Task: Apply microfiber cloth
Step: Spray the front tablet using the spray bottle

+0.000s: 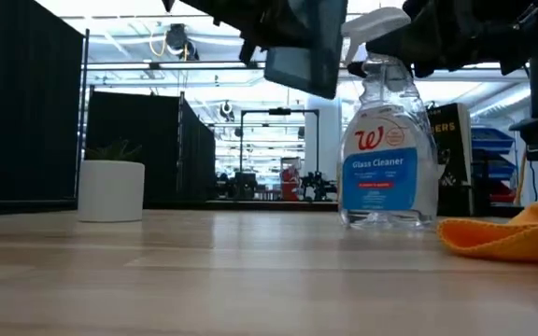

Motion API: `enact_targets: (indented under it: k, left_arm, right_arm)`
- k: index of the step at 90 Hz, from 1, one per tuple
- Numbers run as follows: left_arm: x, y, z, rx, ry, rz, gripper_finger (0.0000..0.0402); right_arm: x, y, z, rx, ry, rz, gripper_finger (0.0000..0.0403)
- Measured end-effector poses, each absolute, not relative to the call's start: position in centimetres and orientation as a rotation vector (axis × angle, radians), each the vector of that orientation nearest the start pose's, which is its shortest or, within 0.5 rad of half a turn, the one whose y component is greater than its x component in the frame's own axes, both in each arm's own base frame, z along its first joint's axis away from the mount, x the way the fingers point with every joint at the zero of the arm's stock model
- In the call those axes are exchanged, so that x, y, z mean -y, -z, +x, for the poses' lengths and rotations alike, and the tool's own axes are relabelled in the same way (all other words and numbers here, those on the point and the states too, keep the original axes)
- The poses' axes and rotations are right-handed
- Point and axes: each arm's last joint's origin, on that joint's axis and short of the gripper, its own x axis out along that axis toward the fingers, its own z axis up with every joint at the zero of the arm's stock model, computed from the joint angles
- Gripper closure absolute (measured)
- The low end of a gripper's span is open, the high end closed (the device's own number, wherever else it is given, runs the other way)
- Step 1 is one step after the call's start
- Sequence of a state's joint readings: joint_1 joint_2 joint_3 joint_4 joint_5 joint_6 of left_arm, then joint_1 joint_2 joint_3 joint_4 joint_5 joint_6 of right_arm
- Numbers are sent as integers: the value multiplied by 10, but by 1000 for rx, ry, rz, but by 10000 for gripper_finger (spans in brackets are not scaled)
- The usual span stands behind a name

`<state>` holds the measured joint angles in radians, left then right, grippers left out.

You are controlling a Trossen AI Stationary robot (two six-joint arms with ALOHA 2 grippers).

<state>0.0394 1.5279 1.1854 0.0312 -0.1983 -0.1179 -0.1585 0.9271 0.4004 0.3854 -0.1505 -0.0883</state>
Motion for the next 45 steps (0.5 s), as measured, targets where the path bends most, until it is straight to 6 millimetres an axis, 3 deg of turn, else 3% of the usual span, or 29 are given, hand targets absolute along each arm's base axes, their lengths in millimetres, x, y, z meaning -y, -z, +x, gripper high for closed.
enact_targets:
  k: [21,45]
  left_arm:
    - [4,-328,338,-258,-229,-84,395]
    - [20,-317,340,-335,-199,-110,395]
  right_arm:
    - [24,-234,178,-199,5,16,51]
    - [20,-223,156,-383,22,192,51]
